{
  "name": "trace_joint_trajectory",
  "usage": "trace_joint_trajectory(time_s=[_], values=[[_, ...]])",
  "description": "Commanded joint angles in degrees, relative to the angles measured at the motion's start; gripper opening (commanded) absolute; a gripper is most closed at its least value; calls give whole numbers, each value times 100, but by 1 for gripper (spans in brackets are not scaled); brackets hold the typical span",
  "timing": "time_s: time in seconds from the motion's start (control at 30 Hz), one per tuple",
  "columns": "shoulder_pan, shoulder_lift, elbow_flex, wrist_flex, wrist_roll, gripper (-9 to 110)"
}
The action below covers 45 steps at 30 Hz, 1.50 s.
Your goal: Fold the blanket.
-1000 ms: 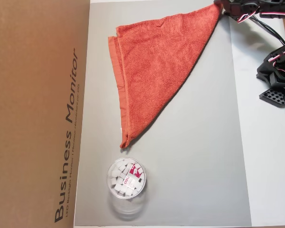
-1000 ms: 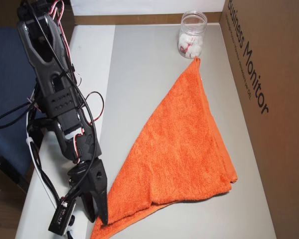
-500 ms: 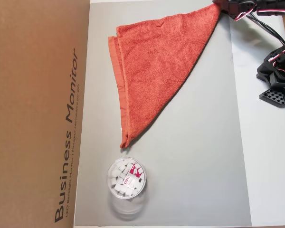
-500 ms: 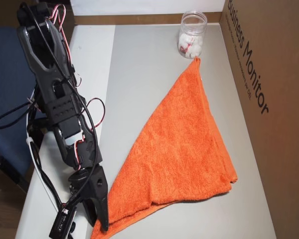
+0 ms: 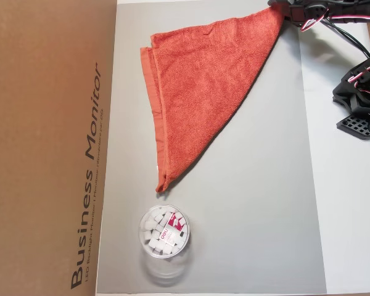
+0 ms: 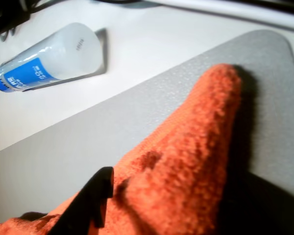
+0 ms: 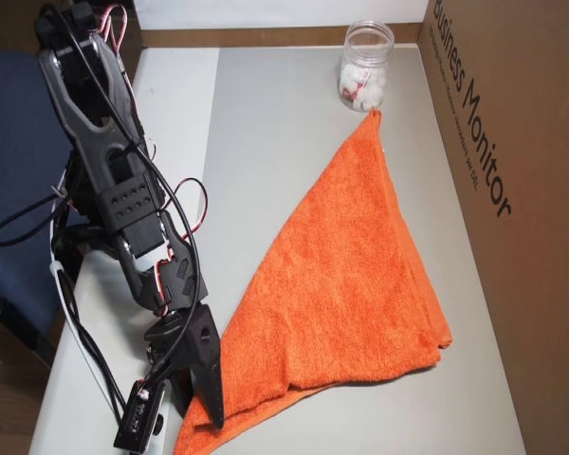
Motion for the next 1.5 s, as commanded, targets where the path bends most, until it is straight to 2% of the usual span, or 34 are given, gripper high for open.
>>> trace_joint_trajectory(time_s=[0.0, 0.27, 0.5, 0.83, 1.23, 1.47], values=[[-26, -9, -44, -9, -18, 16], [-35, -18, -44, 35, -431, 0], [-35, 193, -35, 0, -1187, 0], [-229, 1529, 237, 9, -2470, 0], [-1204, 2733, 18, -9, -3059, 0], [-2048, 2795, -782, -9, -3305, 0]])
